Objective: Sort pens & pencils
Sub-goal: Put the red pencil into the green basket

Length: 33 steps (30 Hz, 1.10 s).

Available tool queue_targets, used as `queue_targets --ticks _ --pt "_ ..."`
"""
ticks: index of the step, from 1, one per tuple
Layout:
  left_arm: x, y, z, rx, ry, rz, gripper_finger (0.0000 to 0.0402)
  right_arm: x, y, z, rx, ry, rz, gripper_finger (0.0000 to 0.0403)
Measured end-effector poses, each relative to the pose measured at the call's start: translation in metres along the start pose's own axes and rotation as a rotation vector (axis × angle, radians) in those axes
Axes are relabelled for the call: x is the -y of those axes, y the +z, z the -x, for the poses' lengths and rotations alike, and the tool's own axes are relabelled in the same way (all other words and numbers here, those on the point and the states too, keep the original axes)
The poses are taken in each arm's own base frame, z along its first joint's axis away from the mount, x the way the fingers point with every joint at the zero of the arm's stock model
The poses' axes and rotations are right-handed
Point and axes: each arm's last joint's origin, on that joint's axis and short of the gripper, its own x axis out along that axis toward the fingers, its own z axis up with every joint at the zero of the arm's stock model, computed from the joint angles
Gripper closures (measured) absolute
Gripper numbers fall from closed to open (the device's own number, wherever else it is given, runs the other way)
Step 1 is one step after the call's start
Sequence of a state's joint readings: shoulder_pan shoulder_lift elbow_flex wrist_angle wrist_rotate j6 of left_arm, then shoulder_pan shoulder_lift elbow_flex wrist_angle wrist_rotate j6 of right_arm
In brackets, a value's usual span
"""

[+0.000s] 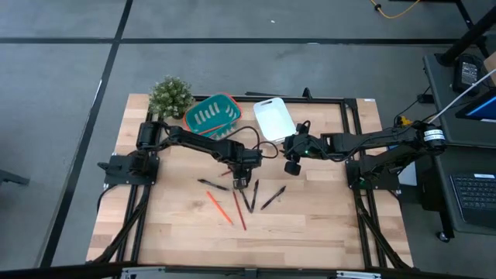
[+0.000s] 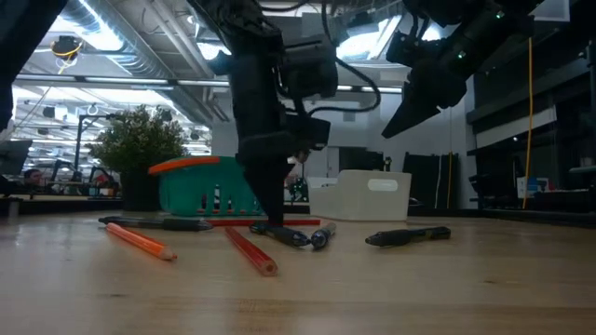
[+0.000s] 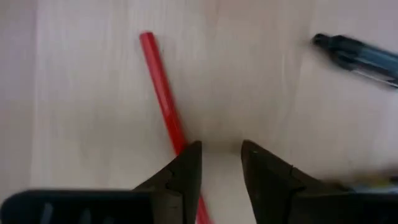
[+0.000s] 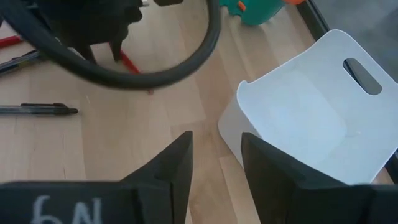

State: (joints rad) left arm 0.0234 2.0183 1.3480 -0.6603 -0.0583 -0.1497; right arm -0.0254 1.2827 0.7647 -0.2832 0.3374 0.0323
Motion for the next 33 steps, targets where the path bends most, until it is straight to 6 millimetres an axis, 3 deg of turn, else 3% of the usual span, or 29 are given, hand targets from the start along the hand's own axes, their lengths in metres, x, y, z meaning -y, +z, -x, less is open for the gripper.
queue_targets --ticks 8,21,33 --pt "-0.006 0.000 -0.006 -0.017 -0.007 0.013 0.0294 0.000 -0.001 0.000 -0.013 0.000 -0.009 0.0264" --pt "0.003 0.001 0.005 -0.011 0.054 -0.032 0.0294 0.000 -0.001 0.000 -0.015 -0.001 -0.008 0.0264" --pt "-0.016 0.003 0.004 -0.017 0.078 0.027 0.0294 0.000 -0.002 0.000 -0.017 -0.001 -0.007 0.0264"
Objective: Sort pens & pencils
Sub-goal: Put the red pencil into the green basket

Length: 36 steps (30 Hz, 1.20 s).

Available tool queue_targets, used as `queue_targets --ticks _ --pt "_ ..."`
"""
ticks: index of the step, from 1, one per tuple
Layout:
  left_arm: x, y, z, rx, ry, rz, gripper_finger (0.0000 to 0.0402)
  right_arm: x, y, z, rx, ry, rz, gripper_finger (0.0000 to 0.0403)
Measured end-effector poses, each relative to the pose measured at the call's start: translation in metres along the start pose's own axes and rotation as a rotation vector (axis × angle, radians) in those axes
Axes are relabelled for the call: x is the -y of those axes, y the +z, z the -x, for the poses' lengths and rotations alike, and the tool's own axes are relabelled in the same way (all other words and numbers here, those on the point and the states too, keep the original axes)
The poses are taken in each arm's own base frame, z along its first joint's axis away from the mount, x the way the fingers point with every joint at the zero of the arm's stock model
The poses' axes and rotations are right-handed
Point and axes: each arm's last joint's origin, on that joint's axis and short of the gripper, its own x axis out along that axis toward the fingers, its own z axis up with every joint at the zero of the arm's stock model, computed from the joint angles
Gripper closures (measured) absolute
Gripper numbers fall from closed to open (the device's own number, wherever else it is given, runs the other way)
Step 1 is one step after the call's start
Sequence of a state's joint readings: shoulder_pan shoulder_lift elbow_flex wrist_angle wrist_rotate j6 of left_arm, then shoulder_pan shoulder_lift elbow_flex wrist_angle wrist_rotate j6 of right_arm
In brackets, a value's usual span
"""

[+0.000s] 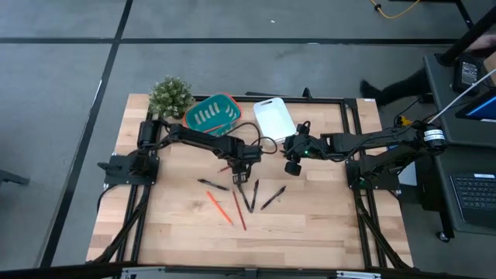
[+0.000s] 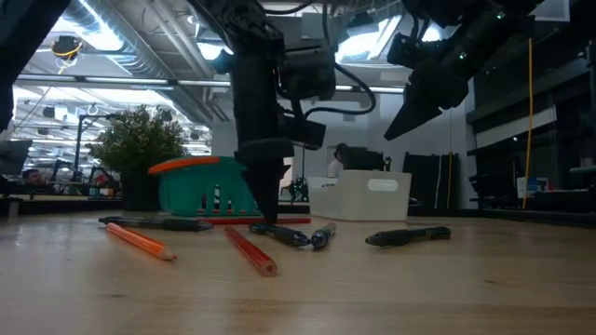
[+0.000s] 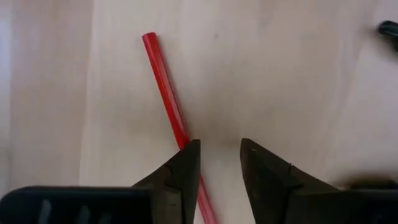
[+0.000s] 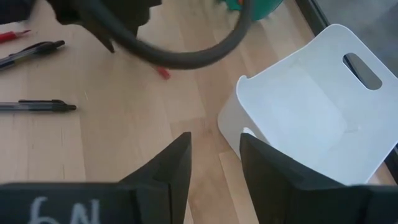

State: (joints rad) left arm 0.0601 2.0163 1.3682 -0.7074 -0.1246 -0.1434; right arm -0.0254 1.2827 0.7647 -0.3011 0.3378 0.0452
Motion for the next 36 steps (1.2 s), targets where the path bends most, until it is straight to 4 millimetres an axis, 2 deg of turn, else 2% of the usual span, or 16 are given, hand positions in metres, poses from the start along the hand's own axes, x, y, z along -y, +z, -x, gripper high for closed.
queue_targets --ticks 5,10,15,21,30,36 --pt "-0.013 0.000 -0.004 -0.009 -0.003 0.048 0.0294 0.000 -0.001 0.000 -0.007 0.000 0.002 0.0264" --pt "-0.029 -0.005 -0.011 -0.034 -0.087 0.141 0.0296 0.000 -0.001 0.000 -0.007 0.000 0.002 0.0264" --pt "-0.039 -0.012 -0.019 -0.044 -0.144 0.174 0.0323 0.000 -0.001 0.000 -0.007 0.000 0.003 0.0264" --pt "-0.037 -0.012 -0.020 -0.040 -0.145 0.119 0.0394 0.000 -0.001 0.000 -0.007 0.000 0.002 0.0264" --pt "-0.034 -0.012 -0.020 -0.040 -0.149 0.106 0.0401 0.000 -0.001 0.000 -0.007 0.000 0.003 0.0264" --pt "-0.023 -0.007 -0.015 -0.009 -0.122 0.075 0.0400 0.000 -0.001 0.000 -0.007 0.000 0.003 0.0264"
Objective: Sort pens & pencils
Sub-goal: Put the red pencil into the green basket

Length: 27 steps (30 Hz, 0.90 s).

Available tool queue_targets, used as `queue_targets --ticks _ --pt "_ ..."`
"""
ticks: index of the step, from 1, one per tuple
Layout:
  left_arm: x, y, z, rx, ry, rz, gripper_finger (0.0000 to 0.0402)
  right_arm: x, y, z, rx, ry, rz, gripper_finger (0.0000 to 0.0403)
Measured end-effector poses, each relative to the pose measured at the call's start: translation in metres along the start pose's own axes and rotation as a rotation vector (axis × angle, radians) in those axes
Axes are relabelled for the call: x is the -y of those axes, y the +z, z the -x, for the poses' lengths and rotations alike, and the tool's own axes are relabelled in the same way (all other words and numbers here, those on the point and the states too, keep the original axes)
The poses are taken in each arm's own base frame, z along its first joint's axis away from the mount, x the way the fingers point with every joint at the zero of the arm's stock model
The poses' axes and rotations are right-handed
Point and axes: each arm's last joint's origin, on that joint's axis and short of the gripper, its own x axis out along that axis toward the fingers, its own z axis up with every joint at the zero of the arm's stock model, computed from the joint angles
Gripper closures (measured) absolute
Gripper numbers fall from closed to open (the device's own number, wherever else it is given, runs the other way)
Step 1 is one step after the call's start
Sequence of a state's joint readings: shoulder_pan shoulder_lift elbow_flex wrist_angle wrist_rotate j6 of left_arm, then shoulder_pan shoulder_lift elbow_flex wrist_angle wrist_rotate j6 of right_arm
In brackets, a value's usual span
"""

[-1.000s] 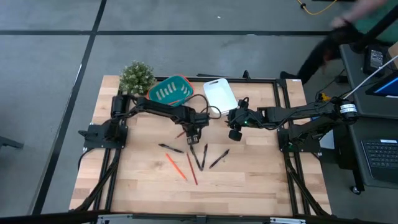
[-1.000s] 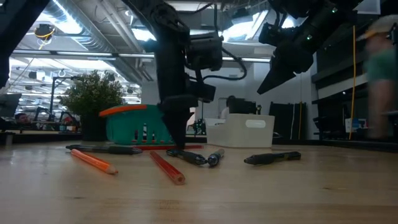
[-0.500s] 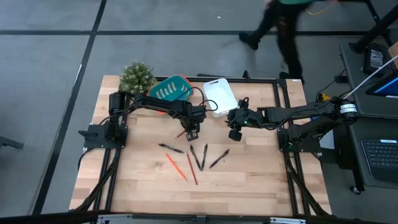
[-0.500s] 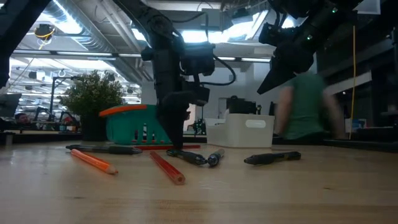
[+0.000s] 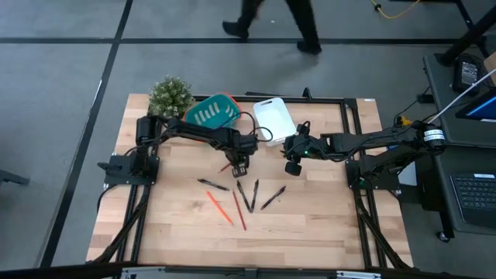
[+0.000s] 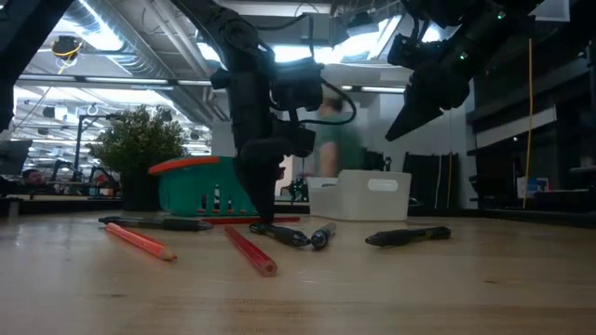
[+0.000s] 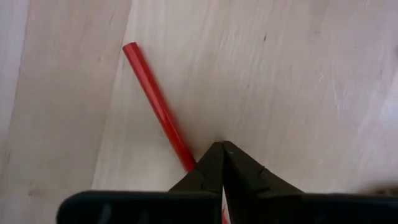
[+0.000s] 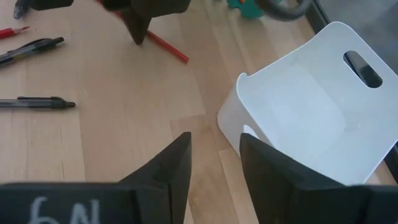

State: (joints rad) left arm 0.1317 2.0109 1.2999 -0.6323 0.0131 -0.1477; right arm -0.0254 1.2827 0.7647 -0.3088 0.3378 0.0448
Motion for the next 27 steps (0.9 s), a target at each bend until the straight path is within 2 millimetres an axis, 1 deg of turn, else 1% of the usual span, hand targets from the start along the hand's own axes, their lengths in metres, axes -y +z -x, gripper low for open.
queue_targets --ticks 3,7,13,15,17,27 --pt "0.014 0.006 0.008 0.001 0.075 -0.024 0.0400 0.000 0.000 0.000 0.000 0.000 0.001 0.0264" --pt "0.036 0.011 0.020 0.013 0.085 -0.058 0.0400 0.000 0.000 0.000 -0.002 -0.001 0.001 0.0264" --pt "0.050 0.011 0.025 0.039 0.153 -0.072 0.0397 0.000 -0.001 0.000 -0.008 -0.001 0.003 0.0264" --pt "0.051 0.008 0.027 0.020 0.205 -0.083 0.0399 0.000 -0.001 0.000 -0.008 -0.001 0.002 0.0264" --pt "0.048 0.007 0.027 0.011 0.238 -0.080 0.0400 0.000 -0.001 0.000 -0.008 0.000 0.001 0.0264" --pt "0.037 0.009 0.029 0.007 0.295 -0.059 0.0396 0.000 -0.001 0.000 -0.009 -0.001 0.000 0.0264"
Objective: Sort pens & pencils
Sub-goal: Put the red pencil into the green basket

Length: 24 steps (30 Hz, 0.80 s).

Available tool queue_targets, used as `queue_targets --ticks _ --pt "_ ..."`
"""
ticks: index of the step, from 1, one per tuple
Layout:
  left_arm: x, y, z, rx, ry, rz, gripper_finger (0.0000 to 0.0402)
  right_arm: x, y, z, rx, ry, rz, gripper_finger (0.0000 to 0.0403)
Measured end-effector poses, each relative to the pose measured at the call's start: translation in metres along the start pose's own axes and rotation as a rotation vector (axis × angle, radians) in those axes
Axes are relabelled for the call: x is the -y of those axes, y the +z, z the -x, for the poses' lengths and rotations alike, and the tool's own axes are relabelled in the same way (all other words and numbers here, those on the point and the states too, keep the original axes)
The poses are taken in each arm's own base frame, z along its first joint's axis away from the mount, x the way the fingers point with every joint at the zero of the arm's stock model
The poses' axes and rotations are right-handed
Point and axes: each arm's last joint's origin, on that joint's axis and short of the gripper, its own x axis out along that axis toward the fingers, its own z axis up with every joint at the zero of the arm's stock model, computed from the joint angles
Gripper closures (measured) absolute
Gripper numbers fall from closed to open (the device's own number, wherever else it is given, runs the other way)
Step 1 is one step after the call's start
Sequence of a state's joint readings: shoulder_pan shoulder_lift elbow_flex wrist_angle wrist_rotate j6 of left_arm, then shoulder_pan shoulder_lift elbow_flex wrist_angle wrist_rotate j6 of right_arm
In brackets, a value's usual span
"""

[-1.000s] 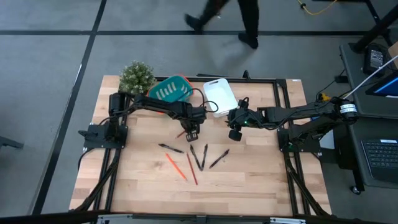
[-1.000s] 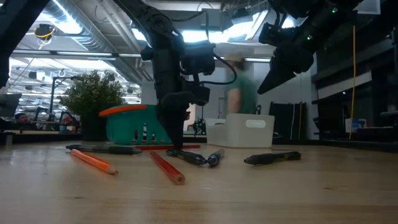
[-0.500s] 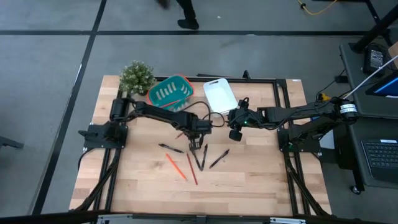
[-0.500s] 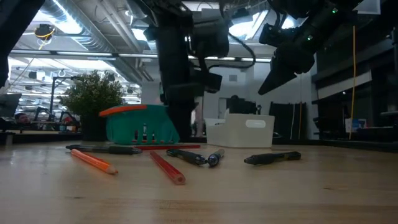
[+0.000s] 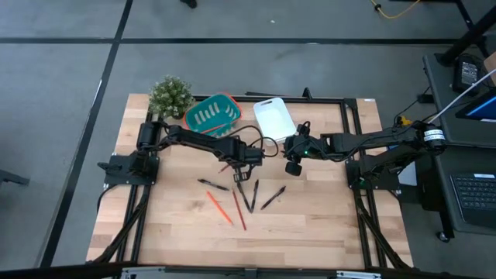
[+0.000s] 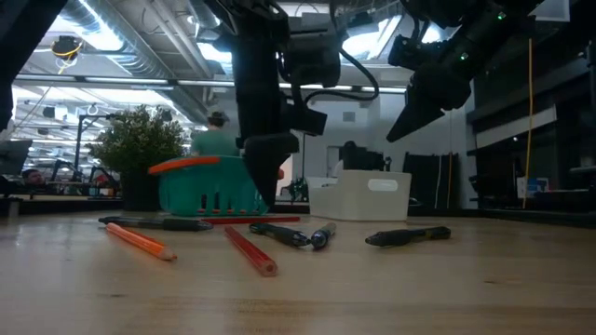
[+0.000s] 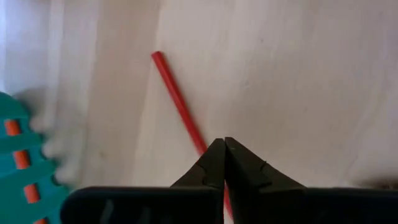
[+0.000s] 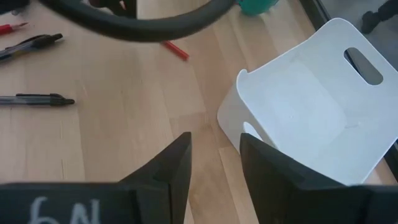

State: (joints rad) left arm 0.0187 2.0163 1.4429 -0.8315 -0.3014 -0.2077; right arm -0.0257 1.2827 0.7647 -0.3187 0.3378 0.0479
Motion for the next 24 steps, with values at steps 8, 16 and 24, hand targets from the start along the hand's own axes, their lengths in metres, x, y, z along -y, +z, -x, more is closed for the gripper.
queue_targets --ticks 8,16,24 --pt "0.000 0.000 0.000 0.001 0.003 -0.026 0.0339 0.000 0.000 0.000 -0.002 0.000 0.001 0.0264" --pt "-0.004 0.000 -0.001 -0.006 0.003 0.009 0.0288 0.000 -0.001 0.000 -0.006 0.000 0.001 0.0264" --pt "-0.022 0.001 -0.006 -0.031 0.016 0.103 0.0288 0.000 -0.001 0.000 -0.009 0.000 -0.001 0.0264"
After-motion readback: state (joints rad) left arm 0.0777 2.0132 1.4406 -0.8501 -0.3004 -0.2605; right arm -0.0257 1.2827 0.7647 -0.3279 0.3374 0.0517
